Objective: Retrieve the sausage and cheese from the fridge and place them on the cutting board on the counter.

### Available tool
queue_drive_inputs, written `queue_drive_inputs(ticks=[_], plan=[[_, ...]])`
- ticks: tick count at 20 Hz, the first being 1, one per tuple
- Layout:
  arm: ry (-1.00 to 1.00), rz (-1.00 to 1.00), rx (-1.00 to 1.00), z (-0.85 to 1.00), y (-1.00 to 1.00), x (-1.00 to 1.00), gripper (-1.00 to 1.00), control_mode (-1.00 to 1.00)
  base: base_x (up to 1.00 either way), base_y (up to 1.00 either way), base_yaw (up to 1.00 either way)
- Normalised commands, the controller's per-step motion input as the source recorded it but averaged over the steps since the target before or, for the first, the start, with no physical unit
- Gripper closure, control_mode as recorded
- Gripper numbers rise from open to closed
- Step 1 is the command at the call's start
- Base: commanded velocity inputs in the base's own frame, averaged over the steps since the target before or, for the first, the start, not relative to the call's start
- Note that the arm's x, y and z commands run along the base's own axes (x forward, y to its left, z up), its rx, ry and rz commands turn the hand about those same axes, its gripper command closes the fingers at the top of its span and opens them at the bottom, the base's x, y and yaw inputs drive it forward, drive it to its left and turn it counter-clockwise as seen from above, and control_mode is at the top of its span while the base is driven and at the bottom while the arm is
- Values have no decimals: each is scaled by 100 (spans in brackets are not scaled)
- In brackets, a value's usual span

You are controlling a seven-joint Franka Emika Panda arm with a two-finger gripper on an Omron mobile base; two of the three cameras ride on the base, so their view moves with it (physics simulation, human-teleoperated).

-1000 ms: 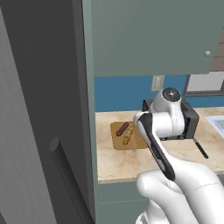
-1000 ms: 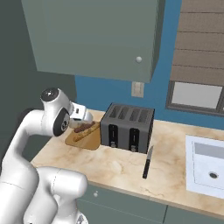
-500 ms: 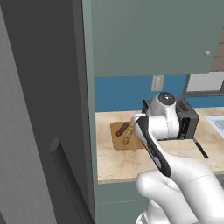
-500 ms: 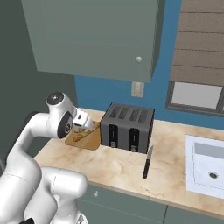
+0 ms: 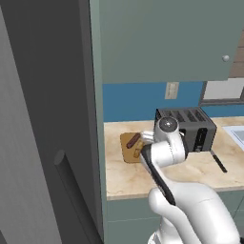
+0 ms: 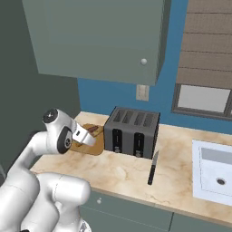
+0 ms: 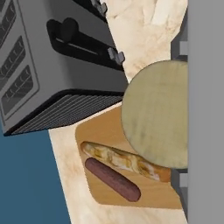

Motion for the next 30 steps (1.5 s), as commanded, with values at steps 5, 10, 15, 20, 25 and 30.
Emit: queue_drive_inputs(ticks=[5, 10, 15, 20, 25, 30], plan=[[2, -8, 6, -20, -12, 29, 100, -100, 0, 0, 0], [1, 0, 3, -30, -3, 16, 100, -100, 0, 0, 0], [1, 0, 0, -36, 0, 23, 100, -100, 0, 0, 0], [6, 0, 0, -28, 0, 33, 100, -100, 0, 0, 0], [7, 0, 0, -31, 0, 10, 100, -100, 0, 0, 0], [0, 0, 0, -25, 0, 8, 100, -100, 0, 0, 0]])
